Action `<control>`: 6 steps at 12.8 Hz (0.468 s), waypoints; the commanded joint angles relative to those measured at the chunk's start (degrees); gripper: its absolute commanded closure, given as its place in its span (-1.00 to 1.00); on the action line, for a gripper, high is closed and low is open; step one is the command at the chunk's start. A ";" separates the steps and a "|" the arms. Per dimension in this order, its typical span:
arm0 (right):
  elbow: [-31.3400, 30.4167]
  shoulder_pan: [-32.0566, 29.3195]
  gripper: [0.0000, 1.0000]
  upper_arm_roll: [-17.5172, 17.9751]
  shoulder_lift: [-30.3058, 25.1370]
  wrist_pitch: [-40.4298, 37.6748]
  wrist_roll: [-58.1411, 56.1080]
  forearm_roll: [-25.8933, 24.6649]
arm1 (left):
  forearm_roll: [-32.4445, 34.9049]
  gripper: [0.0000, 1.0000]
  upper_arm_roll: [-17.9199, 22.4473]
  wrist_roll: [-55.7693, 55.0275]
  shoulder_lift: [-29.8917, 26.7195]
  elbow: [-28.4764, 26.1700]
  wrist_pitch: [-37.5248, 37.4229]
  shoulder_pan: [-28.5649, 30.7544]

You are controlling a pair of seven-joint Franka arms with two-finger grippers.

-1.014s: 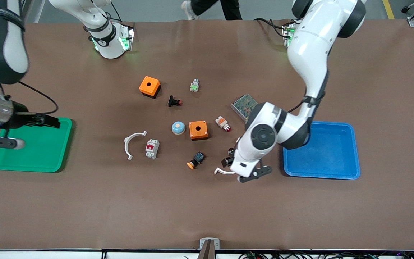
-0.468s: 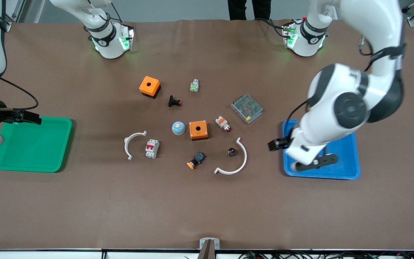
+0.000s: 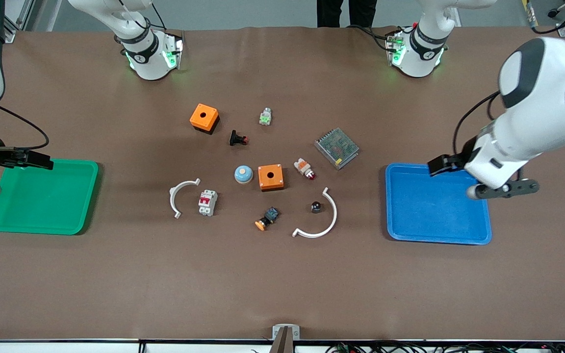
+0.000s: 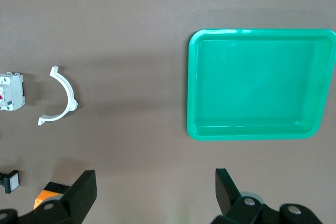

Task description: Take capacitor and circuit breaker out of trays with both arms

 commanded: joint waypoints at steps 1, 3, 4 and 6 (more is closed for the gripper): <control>4.76 -1.29 -1.00 0.93 -0.61 -5.67 -0.55 -0.69 | -0.39 -0.98 -0.42 6.81 -7.43 -6.10 0.68 5.07; 6.27 -1.64 -1.00 1.02 -0.61 -7.37 -0.37 -0.69 | -0.39 -0.98 -0.33 7.09 -9.73 -6.28 -0.81 6.40; 6.27 -1.64 -1.00 1.02 -0.61 -7.37 -0.37 -0.34 | -0.39 -0.98 -0.33 7.09 -10.43 -6.11 -1.26 6.58; 6.01 -2.34 -1.00 1.19 -1.14 -8.15 -0.64 0.10 | -0.31 -0.98 -0.33 7.09 -11.23 -5.23 -3.00 6.49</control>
